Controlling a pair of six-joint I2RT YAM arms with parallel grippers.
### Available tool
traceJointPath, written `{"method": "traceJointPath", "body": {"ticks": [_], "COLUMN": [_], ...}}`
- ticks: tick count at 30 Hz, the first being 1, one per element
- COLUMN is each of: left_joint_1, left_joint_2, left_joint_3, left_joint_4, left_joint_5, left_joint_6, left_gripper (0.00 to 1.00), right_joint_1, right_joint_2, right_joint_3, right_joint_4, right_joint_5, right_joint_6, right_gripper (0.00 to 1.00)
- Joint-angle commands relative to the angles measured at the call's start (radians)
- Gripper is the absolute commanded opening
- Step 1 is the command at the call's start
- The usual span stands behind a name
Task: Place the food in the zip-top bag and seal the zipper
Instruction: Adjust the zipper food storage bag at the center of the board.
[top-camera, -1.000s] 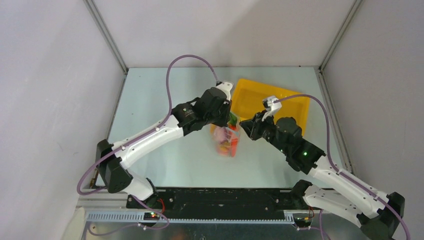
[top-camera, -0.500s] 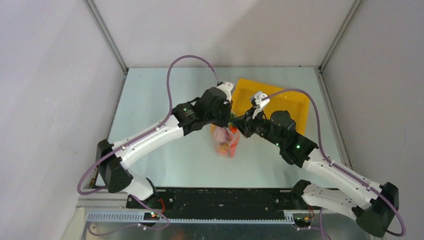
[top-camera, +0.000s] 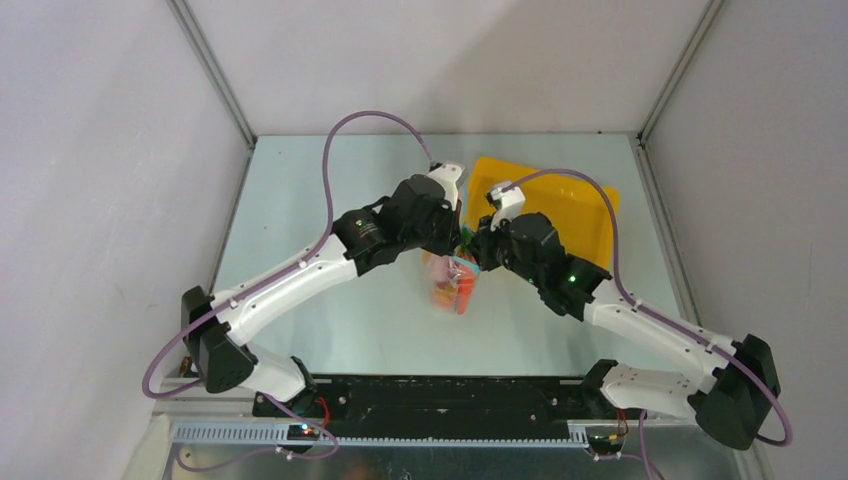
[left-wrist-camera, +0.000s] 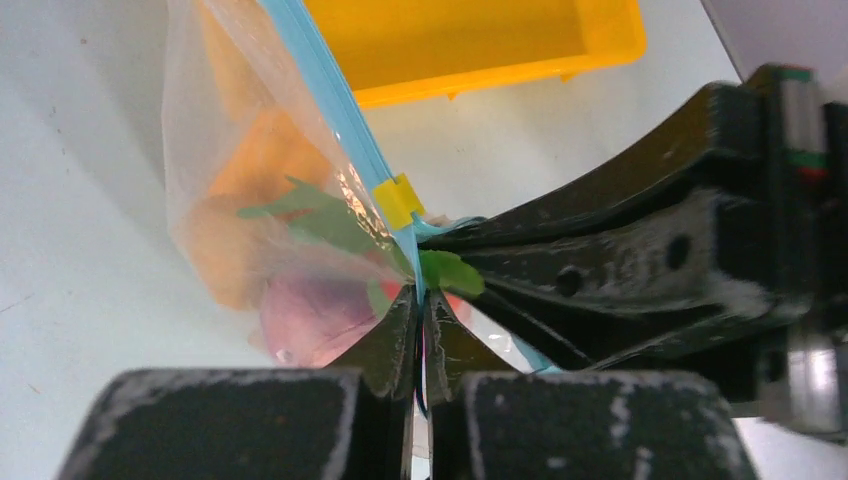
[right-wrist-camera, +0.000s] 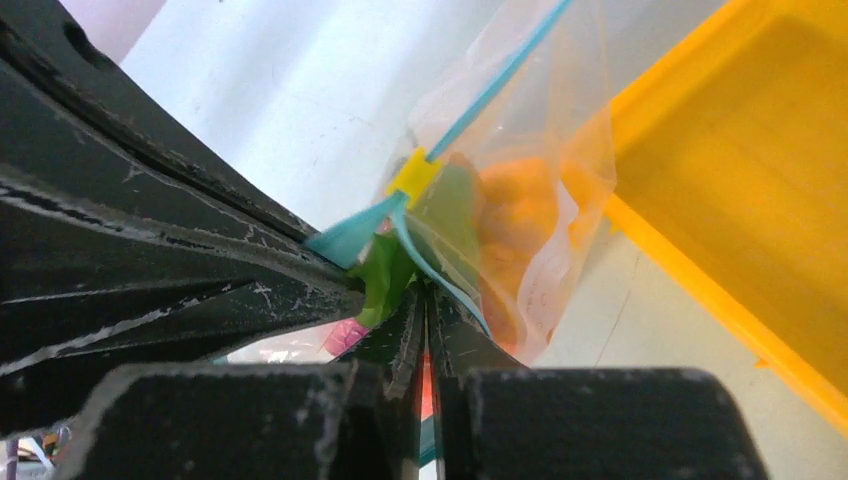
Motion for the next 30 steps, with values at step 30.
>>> {"method": "traceJointPath", "body": {"ticks": [30], "left_joint_1": [0.036], "left_joint_2": [-0.073], "left_joint_3": [-0.06], "left_joint_4": [0.07], "left_joint_5": [-0.046], "left_joint_6": [-0.02], "left_gripper": [0.43], "right_joint_1": [0.032], "right_joint_2": [-0.068], "right_joint_3": [0.11], "right_joint_4": [-0.11], "right_joint_5": [0.1], "right_joint_6": [-0.028], "right_gripper": [0.4]}}
